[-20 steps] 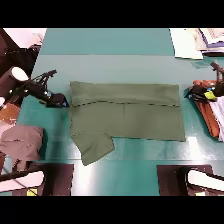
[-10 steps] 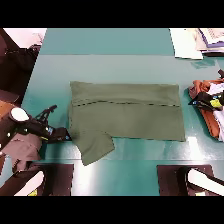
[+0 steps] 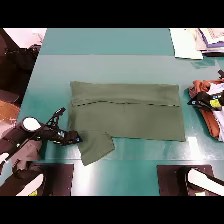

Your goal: Fold the shirts.

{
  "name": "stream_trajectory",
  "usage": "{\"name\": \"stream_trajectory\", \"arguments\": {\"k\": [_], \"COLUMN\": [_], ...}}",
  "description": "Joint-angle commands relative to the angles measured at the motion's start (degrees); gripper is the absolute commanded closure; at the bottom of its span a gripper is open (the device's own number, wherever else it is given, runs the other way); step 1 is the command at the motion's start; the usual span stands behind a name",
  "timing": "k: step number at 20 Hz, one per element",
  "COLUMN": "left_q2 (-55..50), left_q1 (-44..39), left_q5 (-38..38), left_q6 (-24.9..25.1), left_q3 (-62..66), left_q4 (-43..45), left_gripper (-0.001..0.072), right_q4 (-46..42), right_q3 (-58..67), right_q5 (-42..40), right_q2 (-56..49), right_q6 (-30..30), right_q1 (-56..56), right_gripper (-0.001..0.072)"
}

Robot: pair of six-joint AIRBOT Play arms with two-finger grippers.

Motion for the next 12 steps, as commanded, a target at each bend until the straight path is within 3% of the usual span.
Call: {"name": "stream_trajectory", "arguments": {"k": [1,6,12], "left_q2": [0.2,0.2,0.2], "left_q1": [-1.9,-1.9,-1.9], "left_q5": [2.6,-3.5,-3.3], "left_q6": [-1.5,2.0,2.9], "left_q3": [0.0,5.2,8.5], "left_q4": [-2.3,-2.8,-2.8], "left_gripper": [0.0668,0.0677,0.0676], "right_q4": [0.1,-3.8,-4.3], "right_q3": [0.0,-3.9,-22.7], "right_q5": [4.7,11.3,5.5], "right_q2": [0.0,0.5,1.9], "right_q6": [-1.7,-2.2,-4.7], "right_q1": [-0.9,-8.0,-15.9], "right_gripper": [0.0256,0.0256,0.0257]}}
